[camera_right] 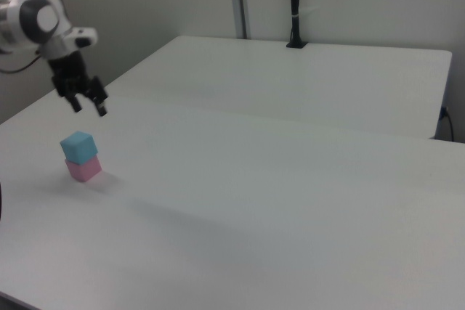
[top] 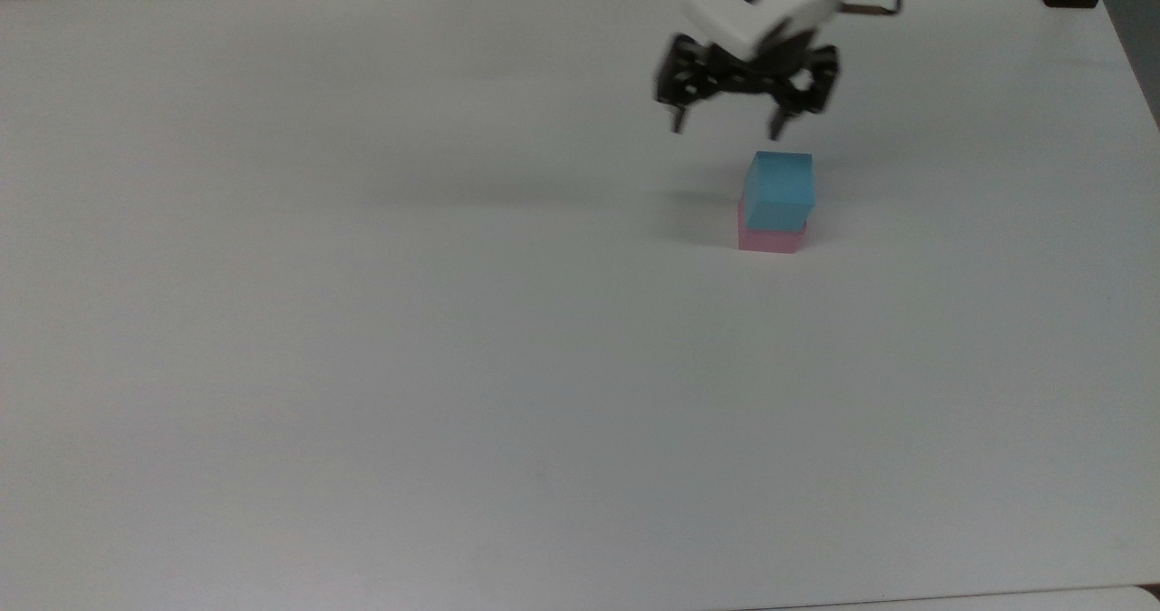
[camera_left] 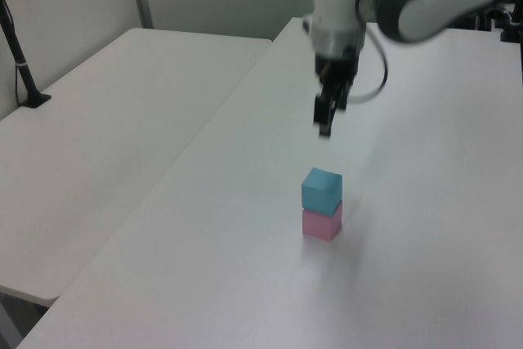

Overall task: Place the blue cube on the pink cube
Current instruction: 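Open the gripper and raise it away from the stacked cubes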

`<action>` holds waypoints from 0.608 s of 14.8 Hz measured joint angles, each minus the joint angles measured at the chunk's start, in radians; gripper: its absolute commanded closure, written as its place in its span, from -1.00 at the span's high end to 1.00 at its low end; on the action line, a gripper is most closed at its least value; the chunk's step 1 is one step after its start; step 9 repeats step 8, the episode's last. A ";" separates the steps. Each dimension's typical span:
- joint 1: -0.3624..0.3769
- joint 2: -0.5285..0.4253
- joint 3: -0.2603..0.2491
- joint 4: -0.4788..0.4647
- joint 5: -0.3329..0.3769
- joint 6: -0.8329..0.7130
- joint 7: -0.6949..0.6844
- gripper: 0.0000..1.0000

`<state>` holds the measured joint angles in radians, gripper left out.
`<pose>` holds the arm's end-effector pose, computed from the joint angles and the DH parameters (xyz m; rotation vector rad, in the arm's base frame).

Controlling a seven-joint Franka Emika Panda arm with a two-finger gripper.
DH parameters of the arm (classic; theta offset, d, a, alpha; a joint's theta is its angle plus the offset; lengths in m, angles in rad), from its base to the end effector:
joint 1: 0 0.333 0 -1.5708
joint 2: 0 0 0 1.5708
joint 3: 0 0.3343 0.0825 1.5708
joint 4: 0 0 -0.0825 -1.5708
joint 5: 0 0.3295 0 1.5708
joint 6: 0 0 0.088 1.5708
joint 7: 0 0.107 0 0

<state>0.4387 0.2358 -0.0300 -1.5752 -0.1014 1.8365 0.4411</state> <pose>0.5427 0.2283 0.5363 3.0546 -0.0093 0.1018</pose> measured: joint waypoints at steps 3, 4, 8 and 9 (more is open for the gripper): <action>-0.141 -0.091 -0.005 -0.002 0.000 -0.090 -0.107 1.00; -0.184 -0.111 -0.006 -0.003 0.001 -0.109 -0.158 1.00; -0.311 -0.156 -0.006 -0.006 0.030 -0.171 -0.314 1.00; -0.311 -0.156 -0.006 -0.006 0.030 -0.171 -0.314 1.00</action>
